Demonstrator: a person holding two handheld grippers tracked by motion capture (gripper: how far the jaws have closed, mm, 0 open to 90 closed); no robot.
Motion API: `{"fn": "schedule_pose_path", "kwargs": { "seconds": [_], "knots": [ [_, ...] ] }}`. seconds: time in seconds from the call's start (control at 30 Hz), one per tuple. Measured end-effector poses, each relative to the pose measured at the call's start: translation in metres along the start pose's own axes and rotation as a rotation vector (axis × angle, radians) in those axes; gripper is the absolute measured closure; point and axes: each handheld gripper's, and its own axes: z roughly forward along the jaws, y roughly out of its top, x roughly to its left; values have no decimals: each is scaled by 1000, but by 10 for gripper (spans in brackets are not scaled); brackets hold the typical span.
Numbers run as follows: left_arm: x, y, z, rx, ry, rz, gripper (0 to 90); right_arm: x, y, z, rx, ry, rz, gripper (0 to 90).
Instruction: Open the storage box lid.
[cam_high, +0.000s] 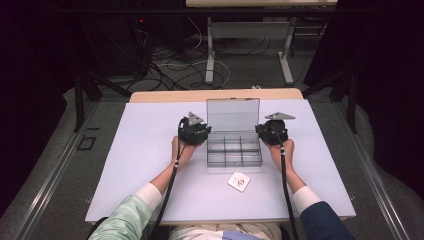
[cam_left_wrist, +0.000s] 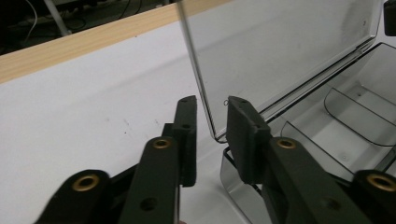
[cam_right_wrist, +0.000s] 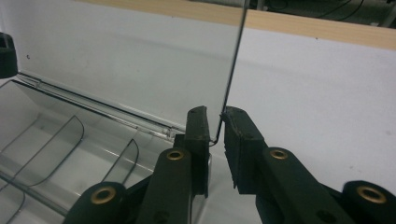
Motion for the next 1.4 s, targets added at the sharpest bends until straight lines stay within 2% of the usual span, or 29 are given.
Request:
{"fn": "schedule_pose_path", "kwargs": {
  "seconds": [0.03, 0.1, 0.17, 0.27, 0.3, 0.37, 0.47, 0.6, 0.67, 0.73, 0.93, 0.97, 1.0, 1.1, 1.2, 1.27, 1.4],
  "knots": [
    [1, 0, -1, -3, 1, -3, 661, -1, 0, 0, 6, 1, 0, 768],
    [1, 1, -5, 2, 5, -17, 506, -2, 0, -2, 19, 3, 1, 729],
    [1, 2, -12, 15, -13, -28, 403, -4, 0, -6, 22, 11, -1, 659],
    [2, 0, -23, 47, -43, -15, 255, -6, 0, -14, 44, 54, -2, 530],
    [2, -1, -27, 60, -42, 5, 218, -6, -1, -17, 61, 65, 5, 498],
    [2, -6, -34, 73, -36, 28, 166, -5, -5, -22, 81, 83, -20, 416],
    [3, -12, -43, 97, -31, 29, 129, -5, -11, -31, 121, 105, -43, 308],
    [3, -19, -59, 111, -31, 29, 78, -7, -12, -45, 121, 140, -46, 223],
    [3, -24, -68, 137, -30, 37, 55, -6, -13, -49, 138, 165, -53, 182],
    [2, -29, -76, 144, -20, 49, 27, -3, -17, -54, 143, 174, -69, 162],
    [1, -42, -97, 152, -23, 51, 1, 11, -26, -65, 164, 215, -120, 86],
    [0, -43, -101, 138, -10, 46, 2, 14, -27, -68, 178, 220, -116, 71],
    [0, -43, -105, 120, -6, 45, 2, 16, -29, -69, 170, 231, -126, 59],
    [0, -47, -117, 108, -8, 47, 2, 19, -35, -74, 168, 258, -159, 28],
    [-1, -53, -122, 118, -20, 45, 1, 23, -41, -76, 181, 276, -171, 12],
    [-2, -57, -123, 132, -24, 54, 1, 26, -42, -78, 225, 289, -174, 7],
    [-3, -65, -128, 151, -26, 56, 1, 29, -44, -81, 215, 309, -188, 6]
  ]
}}
